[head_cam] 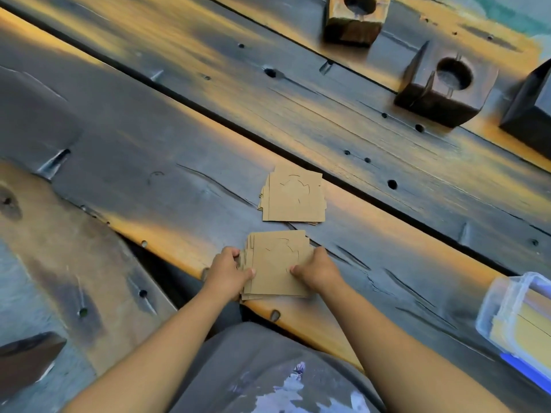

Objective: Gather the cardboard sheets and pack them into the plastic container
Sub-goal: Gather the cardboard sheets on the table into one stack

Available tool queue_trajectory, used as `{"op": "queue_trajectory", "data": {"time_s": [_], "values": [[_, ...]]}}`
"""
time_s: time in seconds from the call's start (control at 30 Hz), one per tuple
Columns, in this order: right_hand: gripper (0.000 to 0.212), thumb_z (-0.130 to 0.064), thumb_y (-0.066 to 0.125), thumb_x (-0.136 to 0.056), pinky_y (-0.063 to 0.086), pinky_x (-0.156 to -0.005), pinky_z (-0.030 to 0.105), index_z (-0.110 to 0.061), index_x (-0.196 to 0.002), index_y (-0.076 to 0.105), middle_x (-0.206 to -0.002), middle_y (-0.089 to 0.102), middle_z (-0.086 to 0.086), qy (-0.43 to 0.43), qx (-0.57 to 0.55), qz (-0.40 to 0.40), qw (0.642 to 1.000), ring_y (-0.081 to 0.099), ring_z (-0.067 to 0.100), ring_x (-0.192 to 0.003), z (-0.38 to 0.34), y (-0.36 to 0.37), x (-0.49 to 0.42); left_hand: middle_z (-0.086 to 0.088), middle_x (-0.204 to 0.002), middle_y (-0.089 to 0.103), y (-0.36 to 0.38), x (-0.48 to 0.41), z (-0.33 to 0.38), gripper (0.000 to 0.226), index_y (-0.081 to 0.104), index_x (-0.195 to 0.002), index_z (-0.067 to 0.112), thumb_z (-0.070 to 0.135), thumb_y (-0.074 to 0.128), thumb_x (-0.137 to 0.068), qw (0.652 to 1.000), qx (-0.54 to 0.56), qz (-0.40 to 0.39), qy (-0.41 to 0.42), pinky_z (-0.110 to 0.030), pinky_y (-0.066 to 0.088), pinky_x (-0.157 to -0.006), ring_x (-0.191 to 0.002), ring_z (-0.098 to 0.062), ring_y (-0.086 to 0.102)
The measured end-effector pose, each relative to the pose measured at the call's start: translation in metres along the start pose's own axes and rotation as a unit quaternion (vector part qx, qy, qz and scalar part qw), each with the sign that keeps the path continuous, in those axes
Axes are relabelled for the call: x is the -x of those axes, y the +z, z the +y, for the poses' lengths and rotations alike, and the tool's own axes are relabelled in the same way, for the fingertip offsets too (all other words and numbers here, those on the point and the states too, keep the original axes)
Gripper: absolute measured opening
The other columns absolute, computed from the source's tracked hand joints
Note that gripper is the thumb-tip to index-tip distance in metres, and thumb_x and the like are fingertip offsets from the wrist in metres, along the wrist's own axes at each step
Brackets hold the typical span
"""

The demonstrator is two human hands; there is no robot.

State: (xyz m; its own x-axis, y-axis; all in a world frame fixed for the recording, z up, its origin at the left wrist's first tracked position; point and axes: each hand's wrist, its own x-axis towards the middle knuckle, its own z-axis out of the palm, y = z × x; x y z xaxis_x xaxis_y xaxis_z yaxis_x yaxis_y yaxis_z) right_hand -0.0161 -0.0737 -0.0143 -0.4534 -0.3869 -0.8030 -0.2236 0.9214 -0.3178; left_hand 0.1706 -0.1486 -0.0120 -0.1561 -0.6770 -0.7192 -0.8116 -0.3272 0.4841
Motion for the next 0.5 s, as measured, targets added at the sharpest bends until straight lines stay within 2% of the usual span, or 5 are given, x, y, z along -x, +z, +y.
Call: {"op": "queue_trajectory", "data": {"time_s": [0.13,0.2,0.3,0.4,0.5], "values": [[0.041,-0.03,0.072,-0.078,0.05,-0.076,0.039,-0.012,-0.106,0.047,-0.106,0.056,0.006,-0.025,-0.021,0.013,0.999,0.057,0.026,-0.096,0.009,-0.015,-0.006,-0.005,-0.115,0.059,-0.001,0.004,-0.005,0.063,0.045,-0.135,0.013,0.028,0.076,-0.081,0.999,0.013,0.008,-0.047,-0.043,0.046,-0.102,-0.112,-0.025,0.057],[0.033,-0.028,0.07,-0.08,0.047,-0.072,0.038,-0.011,-0.098,0.048,-0.095,0.056,0.006,-0.028,-0.047,0.005,0.998,0.057,0.026,-0.088,0.012,-0.02,-0.007,-0.008,-0.119,0.06,-0.001,0.005,-0.002,0.058,0.048,-0.132,0.012,0.025,0.075,-0.082,0.996,0.048,0.001,-0.074,-0.042,0.049,-0.096,-0.112,-0.025,0.058],[0.029,-0.021,0.069,-0.081,0.038,-0.065,0.035,-0.012,-0.08,0.041,-0.084,0.051,0.01,-0.027,-0.139,-0.044,0.989,0.05,0.024,-0.074,0.019,-0.021,-0.009,-0.01,-0.109,0.065,0.003,0.008,0.015,0.026,0.055,-0.099,0.014,0.018,0.075,-0.083,0.98,0.156,-0.045,-0.117,-0.034,0.053,-0.064,-0.089,-0.021,0.064],[0.023,-0.019,0.073,-0.081,0.049,-0.069,0.033,-0.016,-0.083,0.051,-0.086,0.061,0.0,-0.015,-0.17,-0.053,0.984,0.06,0.019,-0.079,0.021,-0.025,-0.009,-0.018,-0.106,0.071,0.012,0.01,0.032,0.028,0.061,-0.105,0.004,0.015,0.075,-0.083,0.973,0.184,-0.073,-0.115,-0.048,0.059,-0.078,-0.095,-0.033,0.069],[0.03,-0.02,0.076,-0.079,0.049,-0.076,0.033,-0.015,-0.097,0.052,-0.096,0.06,0.001,-0.023,-0.146,-0.051,0.988,0.06,0.021,-0.088,0.023,-0.027,-0.009,-0.014,-0.09,0.073,0.018,0.015,0.034,0.014,0.062,-0.085,0.011,0.011,0.076,-0.083,0.971,0.204,-0.065,-0.108,-0.056,0.056,-0.089,-0.088,-0.033,0.071]]}}
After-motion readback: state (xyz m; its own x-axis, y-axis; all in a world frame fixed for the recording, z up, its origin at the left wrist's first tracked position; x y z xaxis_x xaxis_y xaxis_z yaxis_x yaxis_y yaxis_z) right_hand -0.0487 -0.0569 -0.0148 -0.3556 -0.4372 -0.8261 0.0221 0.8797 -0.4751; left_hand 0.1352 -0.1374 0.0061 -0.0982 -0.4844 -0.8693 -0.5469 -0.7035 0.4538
